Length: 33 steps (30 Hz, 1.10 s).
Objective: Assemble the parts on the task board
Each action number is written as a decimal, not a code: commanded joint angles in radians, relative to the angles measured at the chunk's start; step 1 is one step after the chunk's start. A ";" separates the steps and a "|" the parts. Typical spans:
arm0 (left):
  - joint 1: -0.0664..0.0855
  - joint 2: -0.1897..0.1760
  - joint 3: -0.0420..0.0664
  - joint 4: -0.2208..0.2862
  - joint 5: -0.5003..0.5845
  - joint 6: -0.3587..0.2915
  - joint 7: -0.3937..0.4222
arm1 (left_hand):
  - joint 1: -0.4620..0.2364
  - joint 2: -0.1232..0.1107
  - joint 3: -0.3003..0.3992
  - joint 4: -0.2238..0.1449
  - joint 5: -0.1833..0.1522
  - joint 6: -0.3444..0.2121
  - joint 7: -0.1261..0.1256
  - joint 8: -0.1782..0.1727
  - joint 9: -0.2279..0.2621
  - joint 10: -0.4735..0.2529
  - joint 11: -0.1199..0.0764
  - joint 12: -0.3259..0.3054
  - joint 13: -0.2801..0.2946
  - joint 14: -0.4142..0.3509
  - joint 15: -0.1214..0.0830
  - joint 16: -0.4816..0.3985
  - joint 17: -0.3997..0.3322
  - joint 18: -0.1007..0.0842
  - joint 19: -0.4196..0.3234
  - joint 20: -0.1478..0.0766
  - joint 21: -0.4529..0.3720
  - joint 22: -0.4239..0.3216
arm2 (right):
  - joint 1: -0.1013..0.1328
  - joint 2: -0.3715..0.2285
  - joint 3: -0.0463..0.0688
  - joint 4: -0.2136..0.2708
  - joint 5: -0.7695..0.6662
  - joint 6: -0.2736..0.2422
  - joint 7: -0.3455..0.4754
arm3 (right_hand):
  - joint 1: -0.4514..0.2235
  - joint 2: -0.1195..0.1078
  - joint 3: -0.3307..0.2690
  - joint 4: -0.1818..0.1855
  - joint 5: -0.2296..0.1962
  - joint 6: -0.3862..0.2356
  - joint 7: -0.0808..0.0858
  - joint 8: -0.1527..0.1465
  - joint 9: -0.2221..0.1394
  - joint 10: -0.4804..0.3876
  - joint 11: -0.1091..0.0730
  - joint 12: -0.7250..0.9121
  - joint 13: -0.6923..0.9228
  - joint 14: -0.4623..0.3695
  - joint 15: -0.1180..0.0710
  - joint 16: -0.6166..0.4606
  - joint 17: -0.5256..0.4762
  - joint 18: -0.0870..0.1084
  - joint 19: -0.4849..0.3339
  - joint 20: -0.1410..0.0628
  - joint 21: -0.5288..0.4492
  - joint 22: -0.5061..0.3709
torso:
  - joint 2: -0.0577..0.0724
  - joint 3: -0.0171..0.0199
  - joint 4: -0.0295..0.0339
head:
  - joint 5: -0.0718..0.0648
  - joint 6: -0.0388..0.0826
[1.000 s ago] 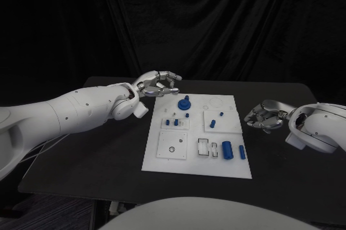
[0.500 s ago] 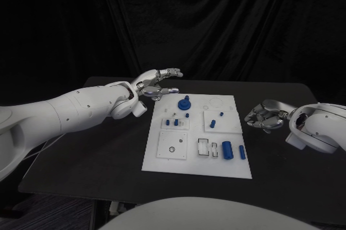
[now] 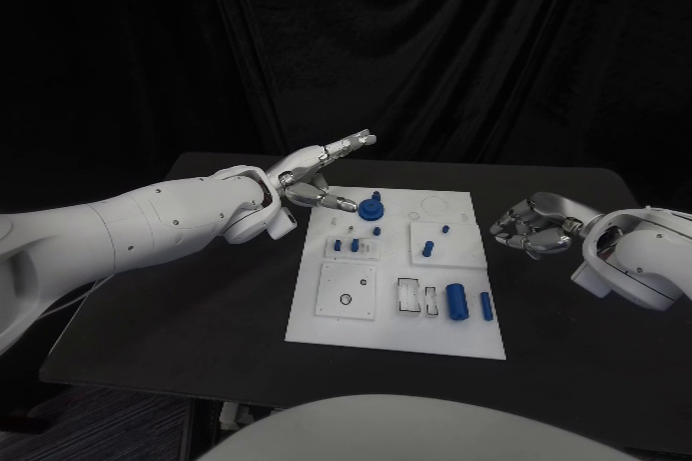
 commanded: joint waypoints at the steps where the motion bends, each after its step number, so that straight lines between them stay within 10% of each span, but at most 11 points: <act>1: -0.001 0.002 0.001 -0.006 -0.106 -0.054 0.049 | 0.016 -0.020 -0.014 0.003 0.036 -0.005 -0.053 -0.020 -0.001 -0.003 -0.022 -0.019 -0.021 -0.002 -0.174 -0.011 -0.011 -0.021 0.105 0.093 0.020 0.263 | -0.002 -0.002 0.001 0.002 0.011 -0.043 0.033 | -0.004 -0.003 0.005 0.002 0.005 0.008 -0.001 0.003 0.002 -0.002 -0.004 -0.005 0.000 -0.004 -0.005 -0.003 0.000 0.017 -0.003 -0.002 -0.001 0.012 | 0.000 -0.0001 0.0004 | -0.001 0.000; 2: -0.001 0.003 0.001 -0.009 -0.108 -0.051 0.050 | 0.034 0.071 0.045 -0.001 0.062 0.000 -0.023 -0.017 -0.001 -0.003 0.030 -0.019 -0.021 -0.002 -0.073 -0.011 -0.011 -0.021 0.105 0.093 0.020 0.263 | -0.002 -0.002 0.001 0.002 0.011 -0.042 0.032 | -0.004 -0.003 0.005 0.002 0.005 0.008 -0.001 0.003 0.002 -0.002 -0.004 -0.005 0.000 -0.004 -0.005 -0.003 0.000 0.017 -0.003 -0.002 -0.001 0.012 | 0.000 -0.0003 0.0003 | -0.001 0.000; 4: -0.001 0.005 0.001 -0.016 -0.111 -0.052 0.055 | 0.038 0.071 0.050 0.000 0.066 0.007 -0.016 -0.011 0.001 -0.003 0.044 -0.009 -0.003 -0.002 -0.055 -0.011 -0.011 -0.021 0.105 0.094 0.020 0.263 | -0.002 -0.001 0.001 0.001 0.012 -0.040 0.030 | -0.004 -0.003 0.006 0.001 0.006 0.009 -0.001 0.004 0.002 -0.002 -0.004 -0.006 0.000 -0.004 -0.005 -0.004 0.000 0.017 -0.002 -0.002 -0.001 0.011 | 0.000 -0.0002 -0.0002 | -0.001 0.000; 6: -0.001 0.005 0.001 -0.020 -0.113 -0.054 0.061 | 0.118 0.257 0.173 -0.012 0.131 0.069 0.069 0.034 0.013 0.073 0.217 0.128 0.204 0.039 0.121 0.042 0.124 -0.021 0.105 0.093 0.020 0.263 | -0.002 -0.001 0.001 0.002 0.012 -0.037 0.029 | -0.003 -0.003 0.007 0.000 0.006 0.010 -0.002 0.005 0.002 -0.001 -0.004 -0.005 0.000 -0.003 -0.006 -0.003 0.001 0.017 -0.002 -0.002 -0.002 0.011 | 0.000 -0.0001 -0.0002 | -0.004 0.000; 14: -0.001 0.005 0.001 -0.020 -0.117 -0.052 0.075 | 0.226 0.317 0.228 -0.049 0.182 0.152 0.158 0.077 0.023 0.394 0.316 0.361 0.474 0.439 0.177 0.281 0.467 -0.021 0.105 0.093 0.020 0.263 | -0.002 -0.002 0.001 0.002 0.012 -0.029 0.024 | 0.001 -0.004 0.011 -0.005 0.010 0.012 -0.003 0.006 0.002 0.001 -0.006 -0.004 0.001 -0.001 -0.007 -0.003 0.001 0.017 0.001 -0.004 -0.001 0.011 | 0.000 0.0003 -0.0005 | -0.002 0.000; 17: -0.001 0.008 0.001 -0.023 -0.119 -0.039 0.062 | 0.214 0.305 0.213 -0.033 0.163 0.153 0.161 0.066 0.021 0.209 0.309 0.181 0.268 0.084 0.172 0.043 0.102 -0.021 0.105 0.088 0.020 0.263 | -0.002 -0.002 0.001 0.002 0.012 -0.029 0.025 | 0.002 -0.005 0.011 -0.006 0.011 0.012 -0.003 0.006 0.002 0.001 -0.006 -0.005 0.000 -0.002 -0.008 -0.004 0.000 0.017 0.001 -0.004 -0.003 0.011 | 0.000 -0.0001 0.0001 | -0.002 0.000; 22: -0.001 0.012 0.001 -0.024 -0.228 -0.052 0.041 | 0.162 0.254 0.166 -0.004 0.118 0.203 0.265 0.082 0.026 0.075 0.244 0.053 0.107 -0.002 0.049 -0.011 -0.011 -0.021 0.105 0.089 0.020 0.263 | -0.002 -0.002 0.001 0.003 0.012 -0.031 0.028 | 0.002 -0.005 0.012 -0.007 0.012 0.012 -0.003 0.006 0.002 0.000 -0.006 -0.006 -0.001 -0.002 -0.008 -0.005 -0.001 0.017 0.000 -0.004 -0.005 0.011 | 0.000 0.0000 -0.0002 | 0.001 0.000; 26: -0.001 0.012 0.001 -0.019 -0.337 -0.098 0.019 | 0.088 0.067 0.074 0.002 0.033 0.187 0.229 0.062 0.021 0.048 0.208 0.027 0.067 -0.002 0.035 -0.011 -0.011 -0.021 0.105 -0.131 0.020 0.263 | -0.002 -0.003 0.001 0.003 0.012 -0.032 0.031 | 0.002 -0.005 0.012 -0.007 0.013 0.012 -0.003 0.006 0.002 0.000 -0.006 -0.006 -0.001 -0.002 -0.008 -0.005 -0.001 0.017 0.000 -0.004 -0.005 0.011 | 0.000 -0.0001 0.0002 | 0.003 0.000; 28: -0.001 0.012 0.001 -0.017 -0.379 -0.119 0.010 | 0.060 0.040 0.043 0.002 0.025 0.146 0.185 0.031 0.014 0.015 0.153 -0.003 0.014 -0.002 -0.046 -0.011 -0.011 -0.021 0.105 -0.108 0.020 0.263 | -0.002 -0.003 0.001 0.004 0.012 -0.034 0.033 | 0.002 -0.005 0.012 -0.007 0.013 0.012 -0.003 0.006 0.002 0.000 -0.006 -0.006 -0.001 -0.002 -0.008 -0.005 -0.001 0.017 0.000 -0.004 -0.005 0.011 | 0.000 -0.0002 0.0002 | 0.003 0.000; 29: -0.001 0.011 0.001 -0.016 -0.395 -0.125 0.006 | 0.034 0.016 -0.007 0.006 0.025 0.097 0.075 -0.004 0.005 0.005 0.040 -0.010 0.001 -0.002 -0.132 -0.011 -0.011 -0.021 0.105 -0.057 0.020 0.263 | -0.002 -0.003 0.001 0.004 0.012 -0.034 0.033 | 0.002 -0.005 0.012 -0.007 0.013 0.012 -0.003 0.006 0.002 0.000 -0.006 -0.006 -0.001 -0.002 -0.008 -0.005 -0.001 0.017 0.000 -0.004 -0.005 0.011 | 0.000 0.0000 -0.0003 | 0.004 0.000; 33: -0.001 0.010 0.001 -0.011 -0.486 -0.148 -0.009 | 0.015 0.003 0.002 0.003 0.028 0.040 -0.018 -0.047 -0.001 -0.003 -0.045 -0.019 -0.021 -0.002 -0.158 -0.011 -0.011 -0.021 0.105 0.018 0.020 0.263 | -0.002 -0.005 0.001 0.005 0.012 -0.037 0.037 | 0.001 -0.006 0.012 -0.006 0.013 0.011 -0.002 0.006 0.001 -0.001 -0.006 -0.007 -0.002 -0.002 -0.008 -0.006 -0.002 0.017 0.000 -0.004 -0.006 0.010 | 0.000 -0.0002 0.0000 | 0.004 0.000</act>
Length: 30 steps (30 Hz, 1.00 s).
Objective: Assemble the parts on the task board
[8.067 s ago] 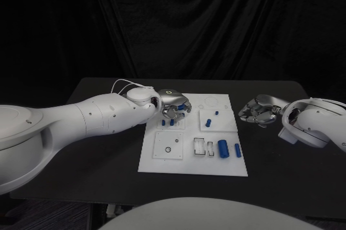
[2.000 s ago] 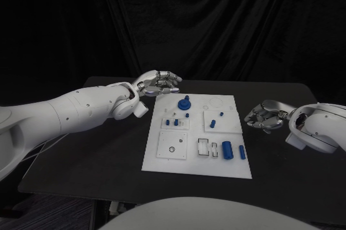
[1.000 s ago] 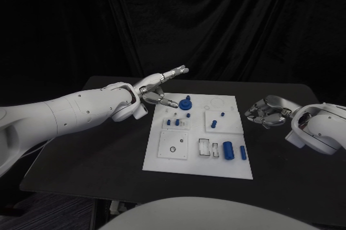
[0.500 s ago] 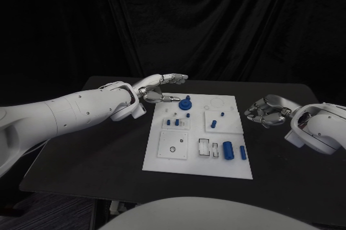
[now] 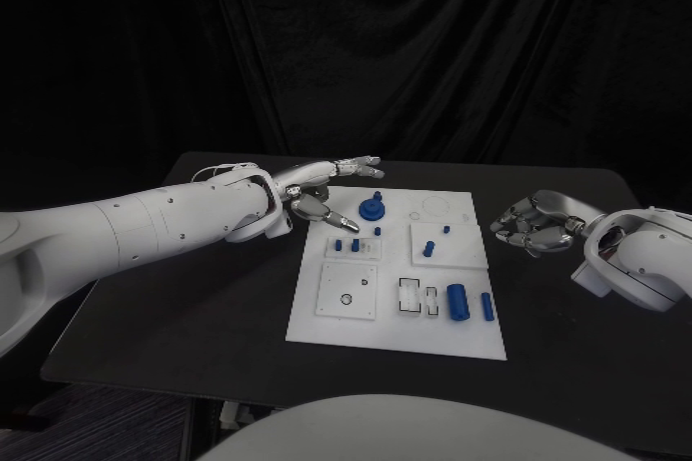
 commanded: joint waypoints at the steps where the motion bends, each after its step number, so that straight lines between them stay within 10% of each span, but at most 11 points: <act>1: -0.001 0.000 0.001 0.006 -0.169 -0.068 -0.011 | -0.077 -0.108 -0.071 0.007 -0.033 -0.089 -0.163 -0.073 -0.015 -0.060 -0.184 -0.056 -0.092 -0.025 -0.164 -0.019 -0.033 -0.006 0.104 0.048 0.004 0.263 | -0.002 -0.003 0.001 0.003 0.001 -0.018 0.013 | 0.001 -0.006 0.006 -0.001 0.005 0.007 0.001 0.006 0.001 -0.001 -0.006 -0.007 -0.001 -0.002 -0.008 -0.006 -0.001 0.017 0.000 -0.004 -0.006 0.011 | 0.000 -0.0001 -0.0002 | 0.001 0.000; 3: -0.001 -0.001 0.001 0.008 -0.205 -0.097 -0.011 | -0.102 -0.001 -0.013 0.005 -0.045 -0.097 -0.141 -0.081 -0.015 -0.058 -0.153 -0.055 -0.087 -0.025 -0.209 -0.019 -0.033 -0.006 0.104 0.039 0.004 0.263 | -0.002 -0.004 0.001 0.003 0.001 -0.022 0.016 | 0.000 -0.007 0.006 0.000 0.005 0.007 0.001 0.006 0.001 -0.002 -0.006 -0.008 -0.002 -0.002 -0.008 -0.006 -0.001 0.017 0.000 -0.004 -0.008 0.010 | 0.000 0.0000 -0.0001 | 0.001 0.000; 5: -0.001 -0.001 0.001 0.008 -0.227 -0.130 0.004 | -0.101 0.103 0.051 -0.001 -0.077 -0.070 -0.083 -0.068 -0.010 -0.039 -0.068 -0.041 -0.053 -0.025 -0.067 -0.019 -0.033 -0.006 0.104 -0.160 0.004 0.263 | -0.002 -0.005 0.001 0.004 0.001 -0.026 0.019 | -0.002 -0.007 0.006 0.001 0.005 0.008 0.001 0.006 0.001 -0.002 -0.005 -0.008 -0.003 -0.003 -0.007 -0.008 -0.002 0.017 0.000 -0.004 -0.008 0.010 | 0.000 0.0001 -0.0004 | 0.002 0.000; 7: -0.001 -0.001 0.001 0.008 -0.240 -0.161 0.017 | -0.092 0.122 0.069 -0.002 -0.064 -0.043 -0.040 -0.054 -0.005 -0.023 -0.029 -0.031 -0.032 -0.025 -0.089 -0.019 -0.033 -0.006 0.104 -0.162 0.004 0.263 | -0.002 -0.005 0.001 0.005 0.001 -0.030 0.022 | -0.003 -0.007 0.006 0.001 0.005 0.008 0.001 0.006 0.001 -0.002 -0.005 -0.008 -0.003 -0.003 -0.007 -0.008 -0.003 0.017 0.001 -0.004 -0.008 0.010 | 0.000 0.0001 -0.0005 | 0.003 0.000; 15: -0.001 0.006 0.001 0.005 -0.262 -0.236 0.036 | 0.080 0.168 0.255 -0.027 0.053 0.143 0.099 0.028 0.022 0.180 0.109 0.064 0.107 0.241 0.125 0.168 0.211 -0.006 0.104 0.110 0.004 0.263 | -0.002 -0.004 0.001 0.004 0.001 -0.034 0.028 | -0.005 -0.007 0.005 0.002 0.005 0.009 0.001 0.006 0.001 -0.002 -0.005 -0.008 -0.003 -0.003 -0.007 -0.008 -0.003 0.017 0.001 -0.004 -0.009 0.010 | 0.000 0.0002 -0.0001 | 0.001 0.000; 21: -0.001 0.003 0.001 0.017 -0.265 -0.279 0.025 | 0.141 0.165 0.282 -0.032 0.095 0.184 0.092 0.017 0.018 0.494 0.197 0.166 0.229 0.645 0.188 0.338 0.341 -0.006 0.104 0.111 0.004 0.263 | -0.002 -0.005 0.001 0.004 0.001 -0.031 0.027 | -0.005 -0.007 0.006 0.002 0.006 0.008 0.001 0.006 0.000 -0.002 -0.005 -0.008 -0.003 -0.002 -0.007 -0.007 -0.002 0.016 0.002 -0.004 -0.006 0.011 | 0.000 0.0003 -0.0011 | -0.001 0.000; 22: -0.001 0.002 0.001 0.021 -0.265 -0.284 0.022 | 0.159 0.172 0.293 -0.040 0.110 0.196 0.095 0.018 0.019 0.525 0.204 0.177 0.236 0.692 0.194 0.365 0.359 0.067 -1.467 0.108 -1.567 -1.308 | -0.002 -0.005 0.001 0.004 0.001 -0.031 0.027 | -0.004 -0.007 0.006 0.001 0.006 0.008 0.001 0.006 0.000 -0.002 -0.005 -0.008 -0.003 -0.002 -0.007 -0.007 -0.002 0.016 0.002 -0.004 -0.007 0.011 | 0.000 -0.0001 -0.0006 | -0.002 0.000; 23: 0.000 0.001 0.001 0.025 -0.265 -0.289 0.017 | 0.191 0.175 0.312 -0.052 0.127 0.263 0.128 0.034 0.024 0.630 0.218 0.228 0.283 0.789 0.147 0.480 0.441 0.194 -1.467 0.102 -1.567 -1.308 | -0.002 -0.005 0.001 0.004 0.001 -0.030 0.026 | -0.004 -0.007 0.007 0.001 0.006 0.008 0.001 0.006 0.000 -0.002 -0.006 -0.008 -0.003 -0.002 -0.007 -0.007 -0.001 0.016 0.002 -0.005 -0.007 0.011 | 0.000 -0.0001 -0.0004 | -0.002 0.000; 25: 0.000 -0.001 0.001 0.033 -0.265 -0.296 0.011 | 0.211 0.170 0.327 -0.059 0.139 0.300 0.142 0.034 0.024 0.678 0.222 0.269 0.347 0.822 0.146 0.651 0.561 0.195 -1.451 0.082 -1.548 -1.297 | -0.002 -0.005 0.001 0.004 0.001 -0.029 0.026 | -0.003 -0.007 0.007 0.000 0.007 0.008 0.001 0.006 0.000 -0.001 -0.006 -0.008 -0.003 -0.002 -0.007 -0.008 -0.002 0.016 0.002 -0.005 -0.008 0.011 | 0.000 0.0001 -0.0009 | -0.002 0.000; 27: 0.001 -0.002 0.001 0.042 -0.265 -0.297 0.006 | 0.259 0.163 0.377 -0.102 0.148 0.376 0.157 0.026 0.026 0.704 0.192 0.437 0.583 1.040 0.136 1.254 1.080 0.178 -0.974 0.041 -1.466 -1.262 | -0.002 -0.004 0.001 0.004 0.001 -0.029 0.025 | -0.001 -0.008 0.009 -0.002 0.007 0.008 0.000 0.006 0.000 -0.002 -0.006 -0.008 -0.003 -0.003 -0.008 -0.009 -0.003 0.016 0.002 -0.005 -0.008 0.011 | 0.000 0.0003 -0.0014 | -0.003 0.000; 30: 0.003 -0.003 0.001 0.056 -0.265 -0.300 0.003 | 0.265 0.150 0.457 -0.110 0.148 0.460 0.183 0.010 0.033 0.645 0.191 0.698 0.815 1.345 0.116 1.512 1.383 0.175 -0.651 0.022 -1.479 -1.241 | -0.002 -0.002 0.001 0.004 0.001 -0.026 0.023 | 0.000 -0.008 0.010 -0.004 0.008 0.008 0.000 0.006 0.000 -0.002 -0.006 -0.008 -0.003 -0.002 -0.008 -0.009 -0.003 0.016 0.002 -0.005 -0.009 0.010 | 0.000 0.0011 -0.0006 | -0.006 0.000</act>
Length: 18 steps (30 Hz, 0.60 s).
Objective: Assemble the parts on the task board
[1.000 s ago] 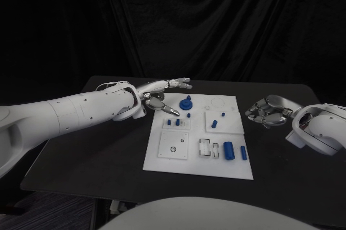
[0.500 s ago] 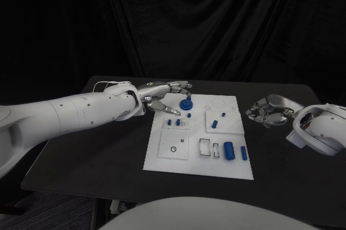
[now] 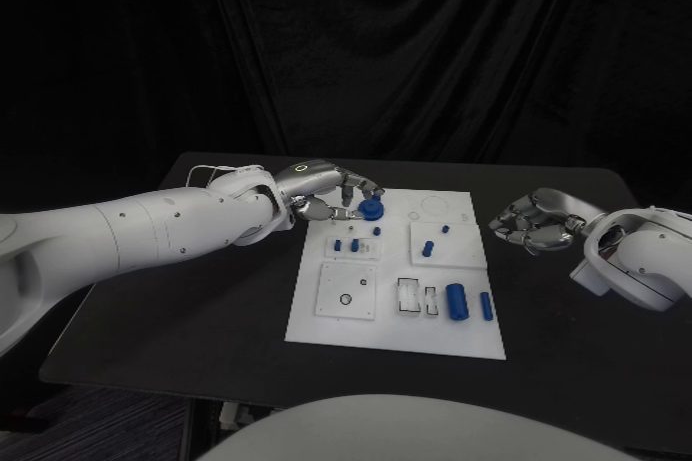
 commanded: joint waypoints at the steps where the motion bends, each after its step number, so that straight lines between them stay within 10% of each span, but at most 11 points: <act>1: 0.004 0.000 0.001 0.014 -0.008 -0.040 -0.001 | 0.058 -0.021 0.135 -0.040 0.021 0.181 0.058 -0.015 0.012 0.031 -0.017 0.411 0.432 0.532 -0.048 0.776 0.737 0.079 0.191 -0.059 -0.428 -0.442 | -0.002 0.001 0.001 0.001 0.000 -0.008 0.003 | 0.000 -0.008 0.007 -0.001 0.004 0.008 0.000 0.006 0.000 -0.002 -0.006 -0.005 -0.001 -0.002 -0.008 -0.005 -0.001 0.017 0.002 -0.005 -0.004 0.011 | 0.000 0.0013 -0.0001 | -0.002 0.000; 2: 0.006 0.000 0.001 0.020 -0.008 -0.038 -0.006 | 0.047 -0.033 0.152 -0.031 0.017 0.203 0.056 -0.015 0.015 0.056 -0.027 0.455 0.458 0.626 -0.059 0.796 0.804 0.076 0.330 -0.075 -0.406 -0.442 | -0.002 0.001 0.001 0.001 0.000 -0.006 0.001 | 0.001 -0.008 0.008 -0.001 0.005 0.009 0.000 0.007 0.000 -0.002 -0.006 -0.005 -0.002 -0.002 -0.008 -0.005 -0.001 0.017 0.002 -0.005 -0.006 0.010 | 0.000 0.0014 -0.0005 | -0.003 0.000; 6: 0.011 0.000 0.001 0.029 -0.008 -0.019 -0.032 | 0.020 -0.070 0.196 -0.005 0.011 0.214 0.056 -0.036 0.016 0.056 -0.049 0.488 0.489 0.606 -0.095 0.790 0.737 0.080 0.504 -0.110 -0.454 -0.446 | -0.002 0.001 0.001 0.001 0.000 0.000 -0.005 | 0.001 -0.008 0.008 -0.002 0.005 0.009 0.000 0.007 0.000 -0.003 -0.007 -0.006 -0.003 -0.002 -0.008 -0.005 -0.002 0.017 0.002 -0.005 -0.007 0.010 | -0.001 0.0013 -0.0007 | -0.006 0.000; 9: 0.015 0.004 0.001 0.029 -0.008 0.004 -0.057 | 0.018 -0.081 0.218 -0.010 0.012 0.209 0.058 -0.050 0.017 0.127 -0.059 0.595 0.587 0.679 -0.115 0.801 0.845 0.081 0.637 -0.136 -0.448 -0.444 | -0.002 0.001 0.001 0.000 0.000 0.006 -0.010 | 0.001 -0.008 0.008 -0.002 0.005 0.009 0.000 0.007 0.000 -0.003 -0.007 -0.006 -0.003 -0.002 -0.008 -0.005 -0.002 0.017 0.002 -0.005 -0.007 0.010 | 0.000 0.0011 -0.0016 | -0.009 0.000; 18: 0.020 0.018 0.002 0.025 -0.008 0.093 -0.122 | 0.045 -0.090 0.281 -0.047 0.021 0.201 0.041 -0.068 0.021 0.055 -0.079 0.575 0.599 0.693 -0.144 0.803 0.868 0.080 0.779 -0.170 -0.457 -0.445 | -0.002 0.003 0.001 0.000 0.000 0.022 -0.022 | 0.003 -0.010 0.010 -0.005 0.007 0.012 0.000 0.009 0.001 -0.015 -0.007 -0.018 -0.016 -0.010 -0.009 -0.022 -0.020 0.020 -0.004 -0.006 -0.027 0.005 | 0.000 0.0015 -0.0015 | -0.023 0.000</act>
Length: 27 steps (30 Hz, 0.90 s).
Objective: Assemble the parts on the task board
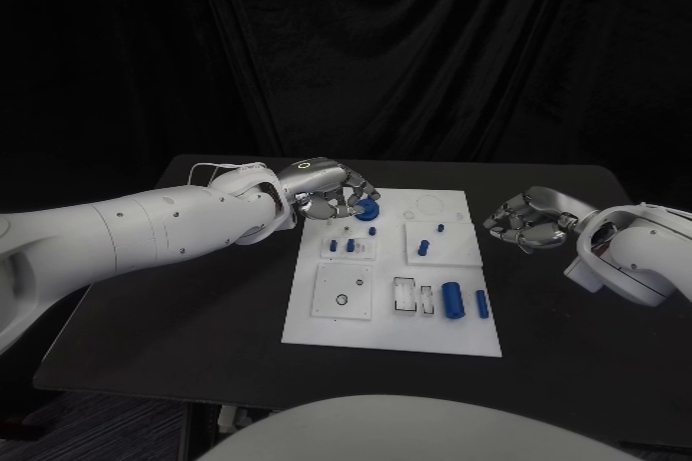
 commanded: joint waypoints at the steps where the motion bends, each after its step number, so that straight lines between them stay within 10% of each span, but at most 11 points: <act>1: 0.004 0.004 0.001 0.004 -0.001 0.074 -0.067 | 0.022 -0.024 0.084 -0.035 0.008 0.008 -0.016 -0.025 0.005 -0.092 -0.027 -0.037 0.004 0.102 -0.039 0.046 0.263 0.011 0.173 -0.041 -0.034 -0.024 | -0.002 0.001 0.001 0.000 0.000 0.017 -0.020 | 0.003 -0.010 0.006 0.000 0.007 0.005 0.000 0.005 0.001 -0.012 0.001 -0.009 -0.008 -0.007 -0.001 -0.012 -0.012 0.021 -0.006 -0.006 -0.016 0.003 | 0.001 -0.0008 0.0007 | -0.008 0.000; 7: 0.006 0.014 0.001 -0.001 -0.001 0.138 -0.127 | 0.045 -0.041 0.171 -0.098 0.011 -0.016 -0.030 -0.043 0.006 -0.115 -0.012 -0.073 -0.004 0.102 -0.038 0.046 0.263 0.011 0.176 -0.042 -0.035 -0.025 | -0.002 0.003 0.001 -0.002 0.000 0.025 -0.025 | 0.002 -0.011 0.009 -0.002 0.008 0.007 0.000 0.006 0.001 -0.024 0.001 -0.023 -0.023 -0.017 -0.002 -0.034 -0.033 0.025 -0.015 -0.006 -0.047 -0.004 | 0.001 -0.0016 0.0003 | -0.008 0.000; 13: 0.008 0.029 0.001 -0.012 -0.001 0.200 -0.183 | -0.010 -0.053 0.177 -0.113 -0.086 -0.052 -0.053 -0.061 0.008 -0.191 0.000 -0.055 0.044 0.102 -0.037 0.046 0.263 0.012 0.173 -0.042 -0.035 -0.025 | -0.002 0.006 0.001 -0.004 0.000 0.032 -0.027 | 0.002 -0.014 0.013 -0.006 0.008 0.007 0.000 0.007 0.000 -0.037 0.001 -0.040 -0.041 -0.027 -0.002 -0.060 -0.057 0.026 -0.019 -0.006 -0.064 -0.010 | 0.001 -0.0015 0.0027 | -0.018 0.000; 20: 0.011 0.058 0.001 -0.033 -0.028 0.229 -0.264 | -0.076 -0.076 0.123 -0.074 -0.160 0.010 0.006 -0.034 0.034 -0.102 0.031 -0.423 -0.303 0.069 -0.013 0.016 0.169 0.012 0.109 -0.017 -0.037 -0.027 | -0.002 0.009 0.001 -0.006 0.000 0.039 -0.030 | 0.002 -0.015 0.015 -0.008 0.008 0.007 0.000 0.007 0.000 -0.040 0.001 -0.045 -0.045 -0.029 -0.002 -0.066 -0.062 0.026 -0.019 -0.007 -0.066 -0.011 | 0.001 -0.0020 0.0023 | -0.020 0.000; 27: 0.015 0.094 0.001 -0.071 -0.137 0.237 -0.286 | -0.071 -0.066 0.078 -0.088 -0.184 0.054 0.013 -0.023 0.051 -0.025 0.022 -0.496 -0.415 0.070 -0.022 0.013 0.165 0.013 0.080 -0.018 -0.038 -0.028 | -0.002 0.014 0.001 -0.008 0.000 0.046 -0.034 | 0.003 -0.015 0.016 -0.009 0.009 0.008 0.000 0.007 0.000 -0.040 0.001 -0.046 -0.046 -0.029 -0.002 -0.068 -0.063 0.026 -0.019 -0.007 -0.068 -0.012 | 0.000 -0.0016 0.0029 | -0.026 0.000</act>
